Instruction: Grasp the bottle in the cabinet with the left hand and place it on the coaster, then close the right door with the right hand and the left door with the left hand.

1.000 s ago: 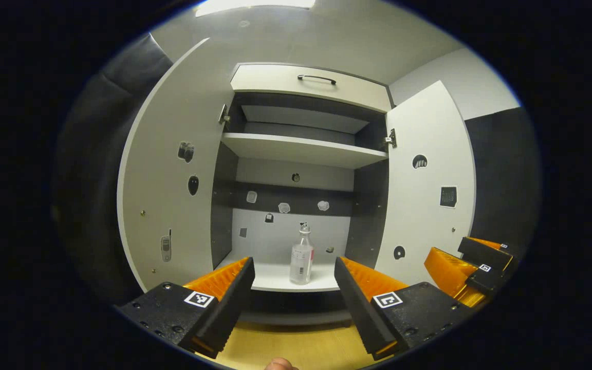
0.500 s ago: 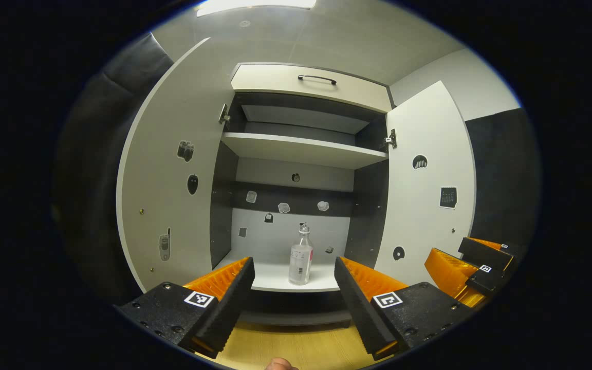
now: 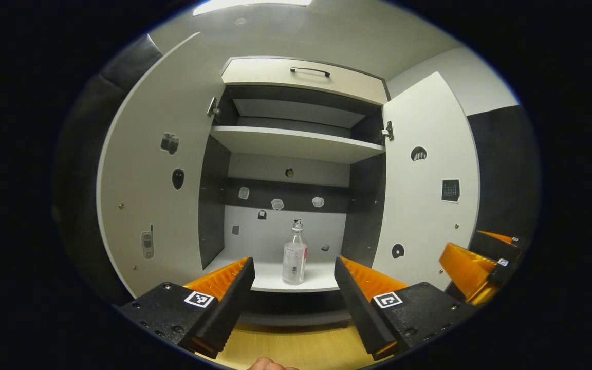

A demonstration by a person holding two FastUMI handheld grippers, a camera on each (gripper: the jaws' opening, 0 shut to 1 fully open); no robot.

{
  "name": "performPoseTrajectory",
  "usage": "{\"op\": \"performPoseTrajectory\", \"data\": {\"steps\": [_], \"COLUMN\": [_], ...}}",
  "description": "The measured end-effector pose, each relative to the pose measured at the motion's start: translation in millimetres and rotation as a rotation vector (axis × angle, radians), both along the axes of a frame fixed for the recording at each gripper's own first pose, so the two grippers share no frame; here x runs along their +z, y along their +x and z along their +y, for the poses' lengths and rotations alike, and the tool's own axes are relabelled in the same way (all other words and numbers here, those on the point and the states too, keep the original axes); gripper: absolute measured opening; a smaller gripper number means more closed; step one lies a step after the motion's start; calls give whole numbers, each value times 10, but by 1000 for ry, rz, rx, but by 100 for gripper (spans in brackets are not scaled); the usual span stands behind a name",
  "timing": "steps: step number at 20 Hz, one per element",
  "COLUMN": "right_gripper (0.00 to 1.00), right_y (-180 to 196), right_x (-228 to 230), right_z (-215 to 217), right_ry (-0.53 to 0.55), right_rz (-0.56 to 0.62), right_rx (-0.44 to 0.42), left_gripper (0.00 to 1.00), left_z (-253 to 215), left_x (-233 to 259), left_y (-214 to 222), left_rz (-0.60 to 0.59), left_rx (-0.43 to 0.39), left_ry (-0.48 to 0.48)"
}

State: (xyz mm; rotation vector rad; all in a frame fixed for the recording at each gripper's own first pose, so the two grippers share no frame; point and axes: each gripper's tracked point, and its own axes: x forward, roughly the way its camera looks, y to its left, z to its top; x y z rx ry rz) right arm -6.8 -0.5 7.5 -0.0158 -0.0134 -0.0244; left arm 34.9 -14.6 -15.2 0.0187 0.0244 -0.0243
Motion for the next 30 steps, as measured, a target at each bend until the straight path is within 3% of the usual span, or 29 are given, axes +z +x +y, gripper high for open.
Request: {"op": "performPoseTrajectory", "data": {"steps": [5,12,17,18,19,23,25,26,30], "right_gripper": [98,98,98,94,98,98,99,99,99], "right_y": [-163,-489,-724,-761,-792,-856,-858,-867,-869], "right_x": [120,128,109,90,82,-20,-69,-89,-80], "right_z": [-85,-791,-1099,-1129,-1156,-1216,-1230,-1237,-1245], "right_ry": [-22,-70,-114,-129,-141,-154,-146,-143,-146], "right_rz": [-21,-19,-4,3,8,43,59,65,60], "right_rx": [-83,-289,-398,-412,-425,-456,-462,-464,-456], "left_gripper": [96,96,97,97,97,97,91,77,75], "left_z": [0,85,75,103,112,120,106,108,111], "left_x": [-68,-256,-579,-656,-730,-942,-959,-956,-961], "left_y": [598,1576,2200,2307,2398,2677,2773,2757,2699], "left_rz": [-6,-22,38,52,67,120,126,121,137], "left_rx": [-2,50,60,72,76,81,81,81,76], "left_ry": [30,117,96,96,94,70,66,68,57]}}
